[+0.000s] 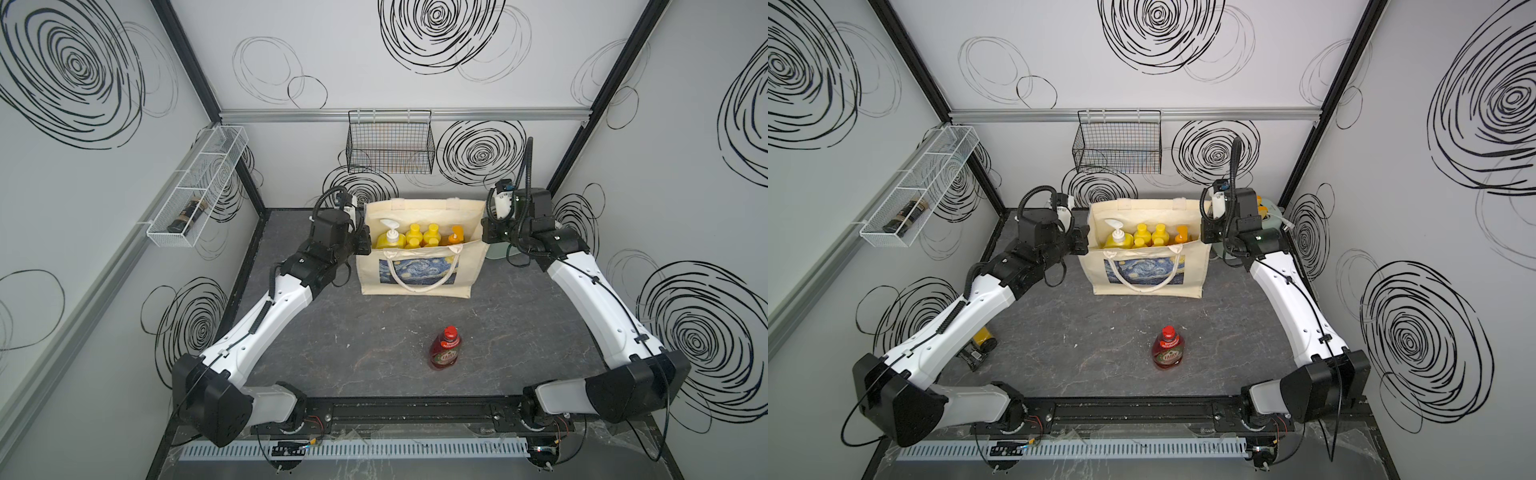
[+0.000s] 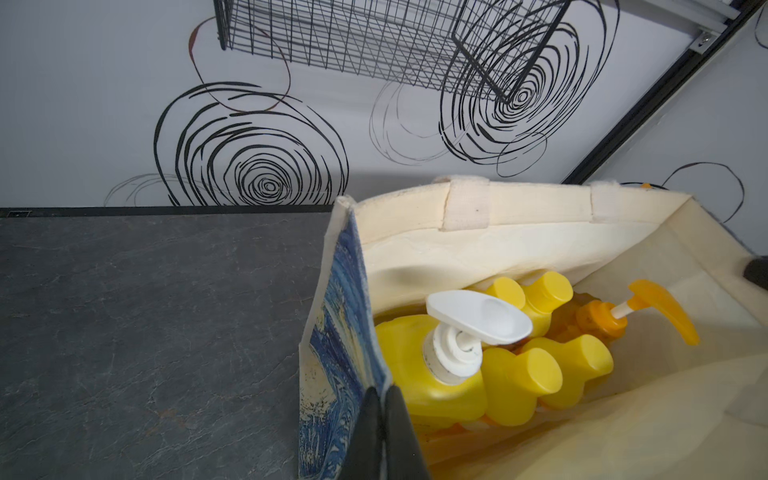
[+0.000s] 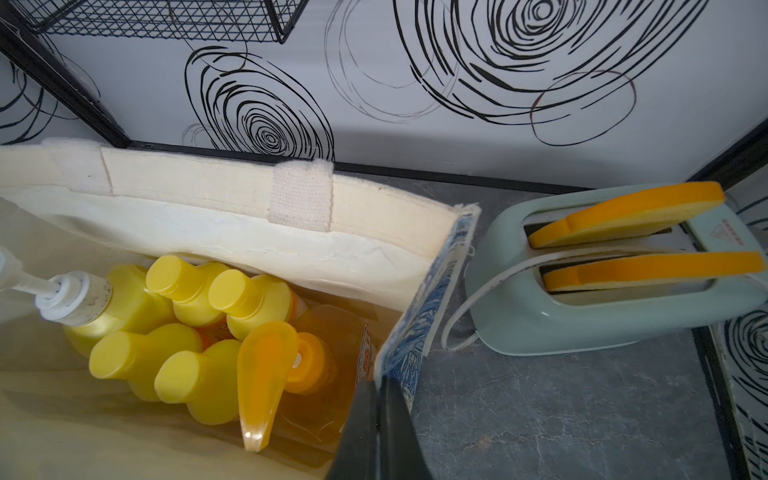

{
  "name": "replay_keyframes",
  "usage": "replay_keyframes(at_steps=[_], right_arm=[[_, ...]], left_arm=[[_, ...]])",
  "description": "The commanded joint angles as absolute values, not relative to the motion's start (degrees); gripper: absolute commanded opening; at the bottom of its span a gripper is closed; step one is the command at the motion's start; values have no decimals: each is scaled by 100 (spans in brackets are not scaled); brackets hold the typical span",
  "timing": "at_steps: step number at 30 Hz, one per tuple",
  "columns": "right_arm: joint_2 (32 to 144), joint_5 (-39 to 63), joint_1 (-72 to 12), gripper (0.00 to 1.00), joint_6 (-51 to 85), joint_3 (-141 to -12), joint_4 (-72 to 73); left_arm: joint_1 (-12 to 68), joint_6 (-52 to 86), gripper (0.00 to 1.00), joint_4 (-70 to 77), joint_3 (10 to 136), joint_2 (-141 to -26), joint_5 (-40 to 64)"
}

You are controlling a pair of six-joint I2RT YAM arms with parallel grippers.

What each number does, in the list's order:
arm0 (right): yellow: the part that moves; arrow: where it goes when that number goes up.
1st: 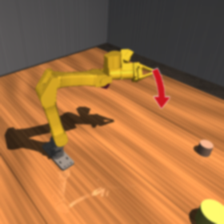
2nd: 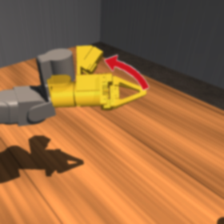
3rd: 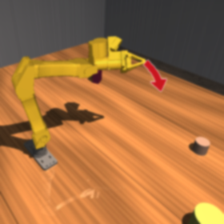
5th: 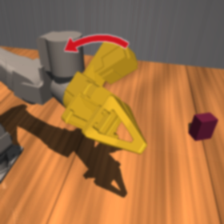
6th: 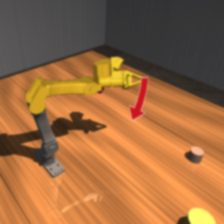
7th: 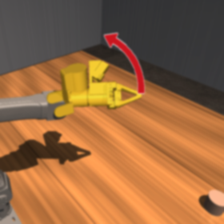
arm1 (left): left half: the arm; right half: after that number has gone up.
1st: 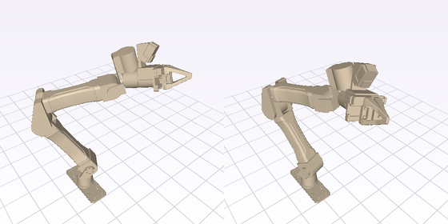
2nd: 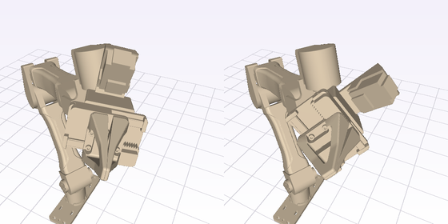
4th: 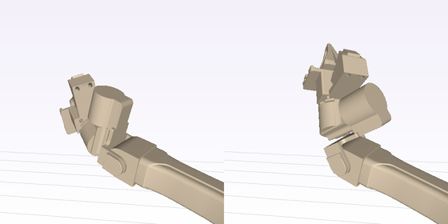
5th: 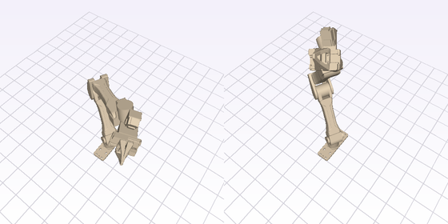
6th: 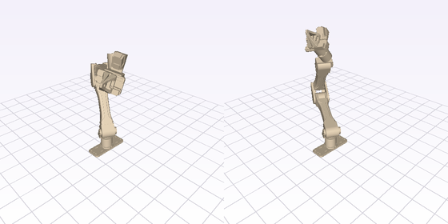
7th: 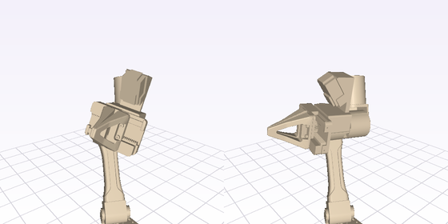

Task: Pack dish soap into the shopping bag
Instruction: Adjust the shopping bag at the center of the board.

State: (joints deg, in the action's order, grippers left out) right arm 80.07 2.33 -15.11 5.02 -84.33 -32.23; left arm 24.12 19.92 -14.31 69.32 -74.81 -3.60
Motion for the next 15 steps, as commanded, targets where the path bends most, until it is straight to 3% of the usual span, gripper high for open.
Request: replay_keyframes(at_steps=[1, 7, 10, 12, 15], right_arm=[[8060, 93, -1411, 0, 291, -8928, -2527], [8092, 68, -1418, 0, 277, -8772, -2469], [7868, -29, -1446, 0, 324, -8499, -2486], [7691, -92, -1464, 0, 342, -8306, -2537], [7464, -97, -1514, 10, 338, -8139, -2695]], left_arm=[[2260, 2214, 0, -1335, 6659, -7202, -312], [2272, 2285, 0, -1137, 6330, -6930, -234], [2298, 2285, 19, -1044, 6257, -6920, -260], [2323, 2283, 38, -961, 6172, -6904, -269], [2378, 2259, 57, -908, 6053, -6901, -319]])
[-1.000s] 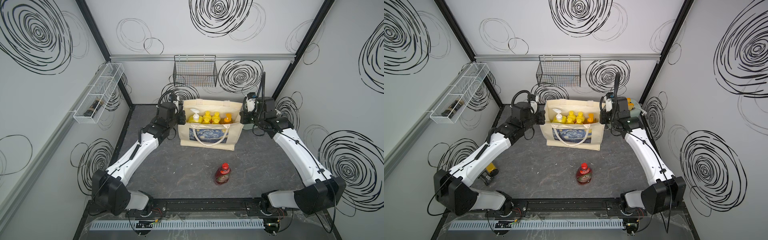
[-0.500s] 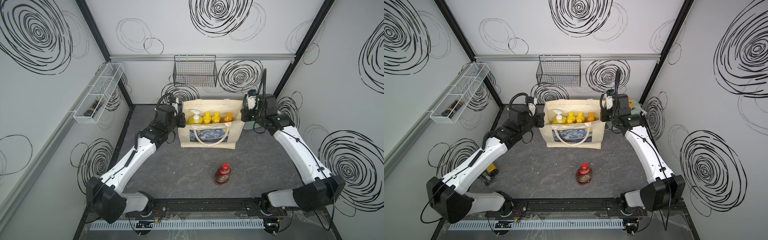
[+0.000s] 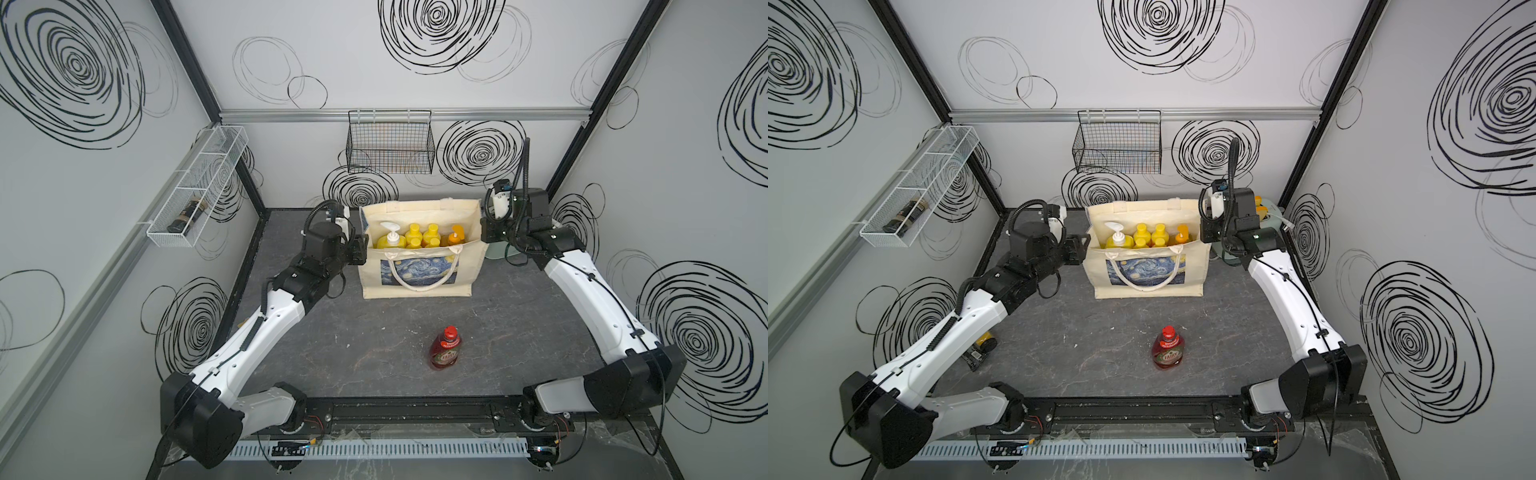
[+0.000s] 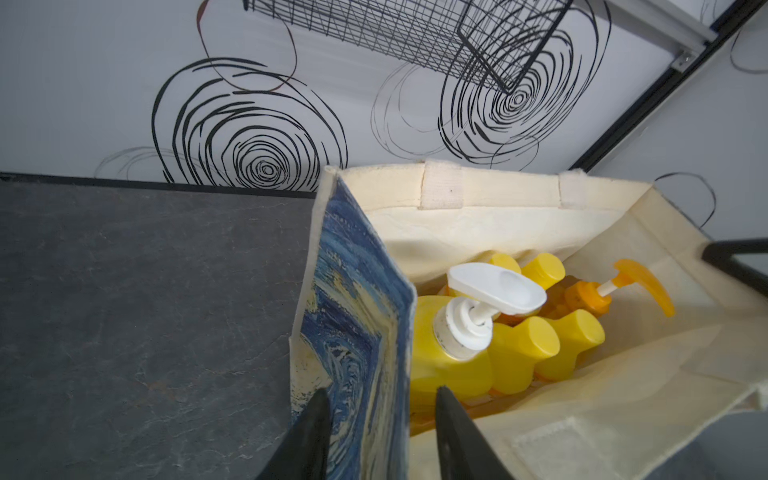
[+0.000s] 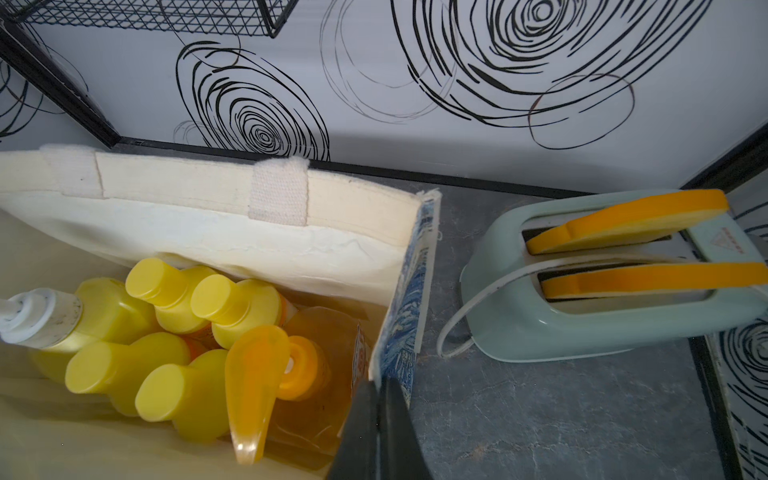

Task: Pack dish soap into the shopping bag
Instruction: Adjust the shopping bag at the center of the board.

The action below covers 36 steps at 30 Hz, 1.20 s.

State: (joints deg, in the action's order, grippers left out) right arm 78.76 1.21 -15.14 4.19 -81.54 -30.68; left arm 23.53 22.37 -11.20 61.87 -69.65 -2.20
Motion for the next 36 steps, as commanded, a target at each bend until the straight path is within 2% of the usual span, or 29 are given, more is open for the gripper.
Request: replay_keyframes(at_steps=[1, 5, 11, 13, 16, 18, 21, 29, 36], right_arm=[[7408, -97, -1554, 14, 333, -8145, -2784], [7222, -151, -1946, 34, 334, -8399, -3227], [6858, -63, -3063, 50, 432, -8554, -3870], [6675, 93, -3419, 52, 519, -8380, -3972], [6179, 68, -3823, 54, 805, -7799, -3751], [5801, 96, -3824, 56, 1001, -7314, -3476], [5308, -67, -3774, 61, 1189, -6626, -3125], [4538, 700, -3665, 63, 1321, -5574, -2935], [3742, 826, -3665, 62, 1660, -5024, -3064]], left_arm=[[2398, 2243, 59, -905, 6018, -6902, -390], [2493, 2218, 60, -886, 5865, -6845, -680], [2655, 2202, 63, -820, 5769, -6523, -826], [2758, 2148, 66, -786, 5735, -6332, -914], [3127, 1925, 77, -880, 5757, -5839, -1405], [3401, 1820, 86, -920, 5710, -5454, -1591], [3842, 1755, 93, -919, 5514, -4893, -1631], [5034, 1965, 96, -280, 4059, -3809, -1644], [6461, 2409, 97, 498, 2683, -3866, -2179]])
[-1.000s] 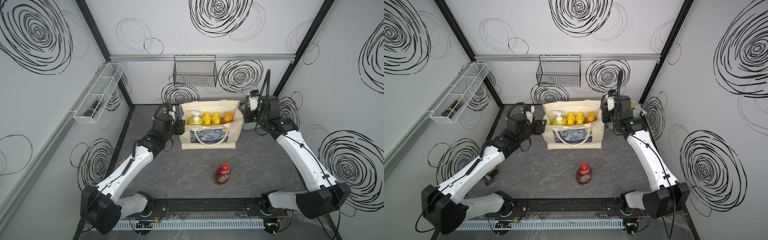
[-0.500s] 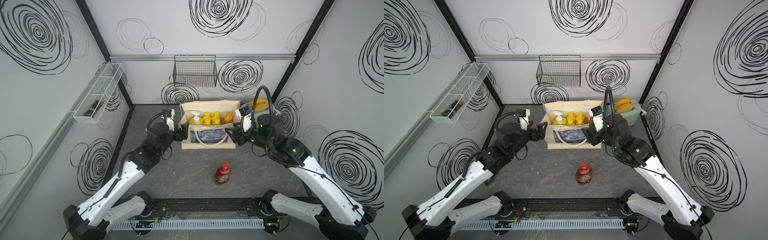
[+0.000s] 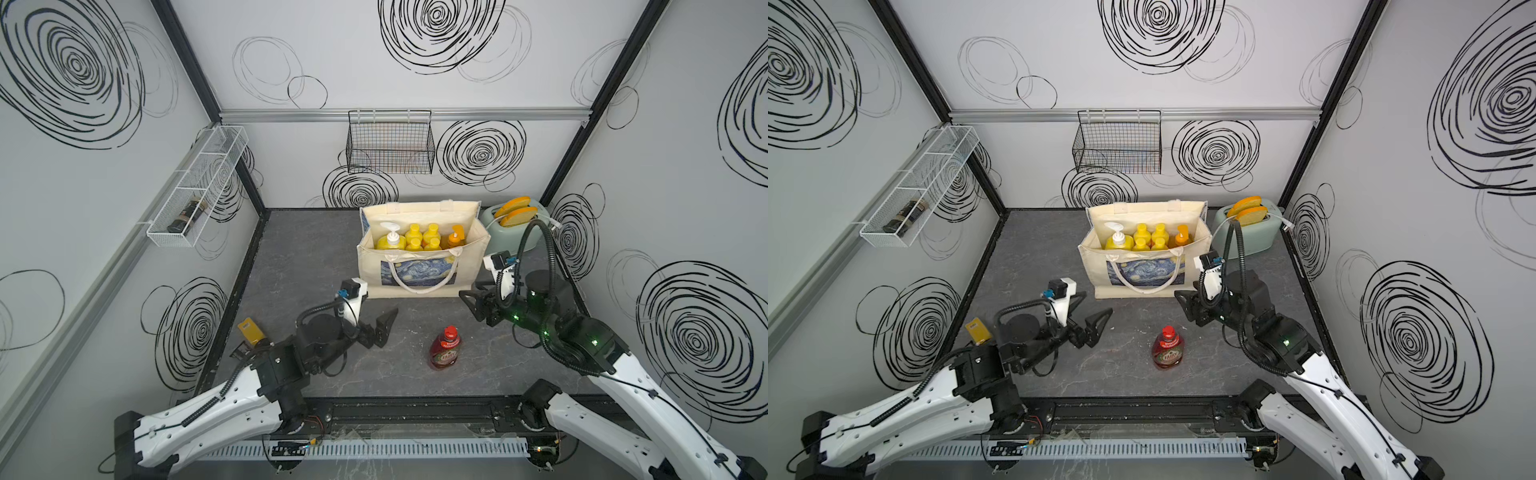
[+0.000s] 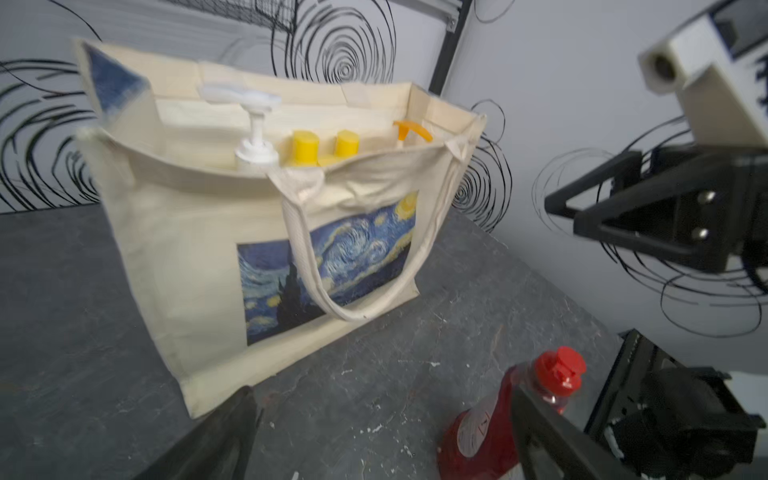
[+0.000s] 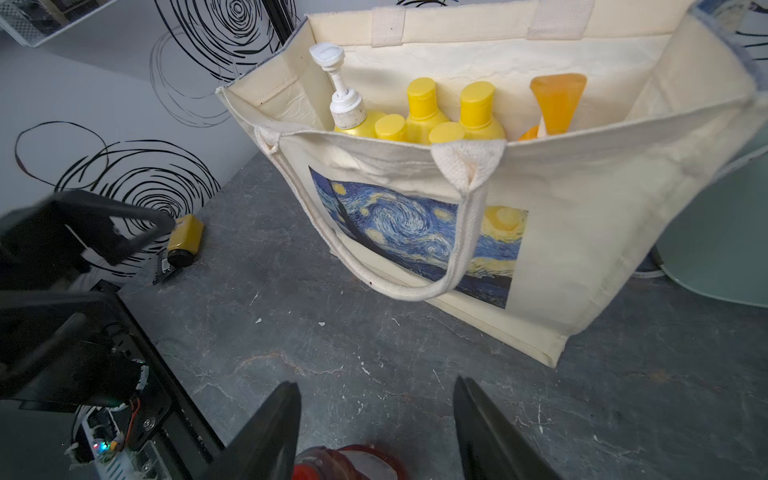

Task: Pack dish soap into the shopping bag
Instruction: Adjust the shopping bag at the center of the board, then adjust the bottle of dish soap at the center of the board.

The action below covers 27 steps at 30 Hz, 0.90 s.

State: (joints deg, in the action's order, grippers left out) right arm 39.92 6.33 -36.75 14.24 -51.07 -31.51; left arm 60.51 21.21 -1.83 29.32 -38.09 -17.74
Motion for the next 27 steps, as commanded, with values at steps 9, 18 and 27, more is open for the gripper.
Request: replay_keyframes(at_steps=[9, 18, 27], right_arm=[[3086, 477, -3690, 56, 2596, -4093, -2993], [3359, 400, -3700, 47, 3291, -3222, -2128], [3591, 332, -3692, 48, 3507, -2440, -1201]], left_arm=[[8202, 2638, 98, 1755, 2243, -5215, -3048], [8385, 3201, 100, 2404, 2415, -6677, -3320], [8319, 3427, 99, 2923, 2683, -7787, -3371]])
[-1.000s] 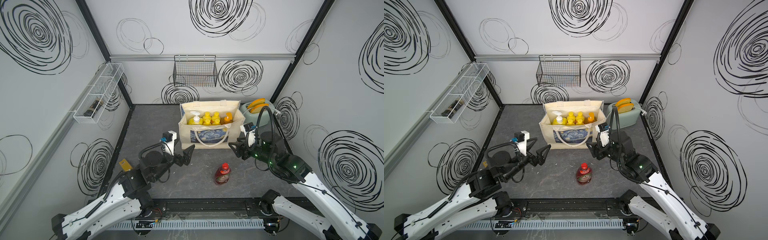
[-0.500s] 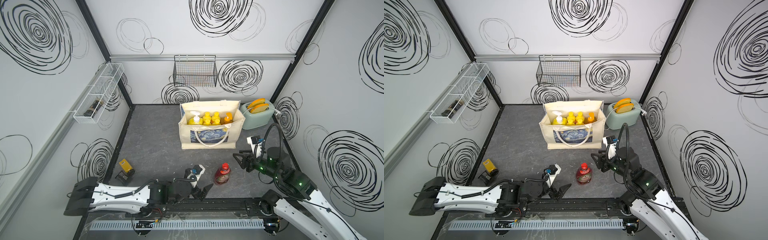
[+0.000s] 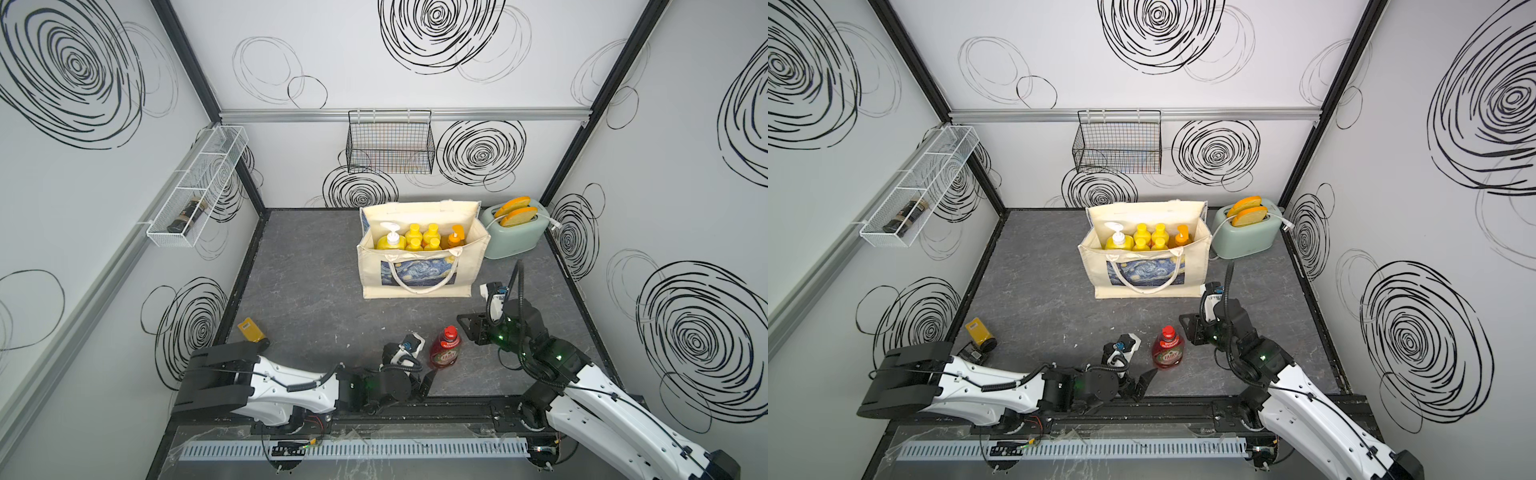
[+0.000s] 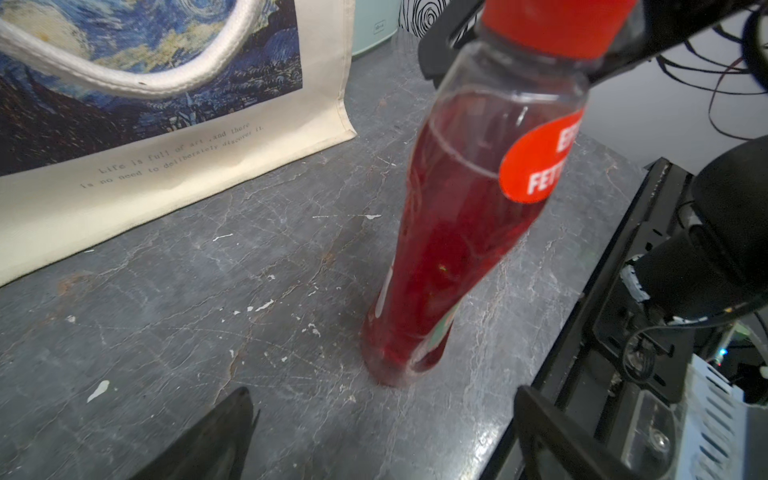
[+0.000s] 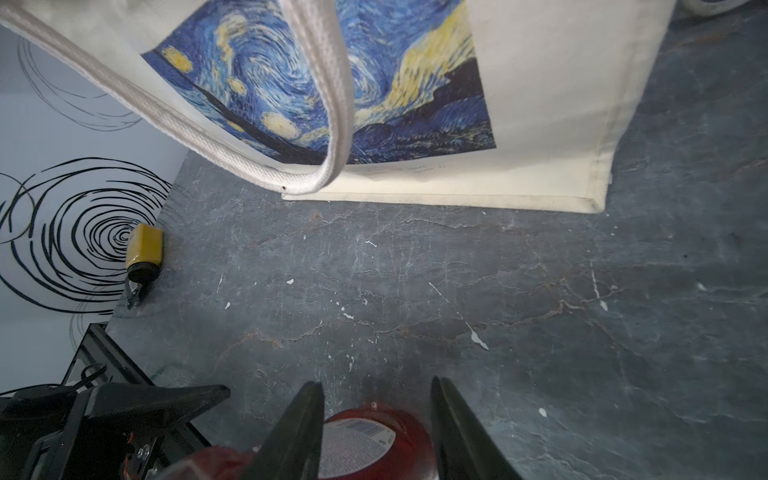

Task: Pack dish soap into the shopping bag
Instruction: Adjust the bottle of dish soap at the center of the board.

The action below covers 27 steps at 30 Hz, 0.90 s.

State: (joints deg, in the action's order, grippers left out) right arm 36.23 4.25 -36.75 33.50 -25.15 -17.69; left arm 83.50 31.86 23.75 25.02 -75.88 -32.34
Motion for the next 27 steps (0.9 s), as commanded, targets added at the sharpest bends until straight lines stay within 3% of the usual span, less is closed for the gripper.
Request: replay_keyframes(at_steps=[1, 10, 27], right_arm=[[3622, 324, -3675, 49, 3502, -2388, -1163], [3783, 757, -3590, 49, 3411, -2022, -843], [3472, 1182, -3718, 48, 3369, -1868, -1080]], left_arm=[[8302, 3449, 99, 2964, 2719, -7887, -3364], [7636, 3911, 99, 2998, 2726, -8359, -2887], [7242, 3876, 98, 2534, 3313, -8947, -3006]])
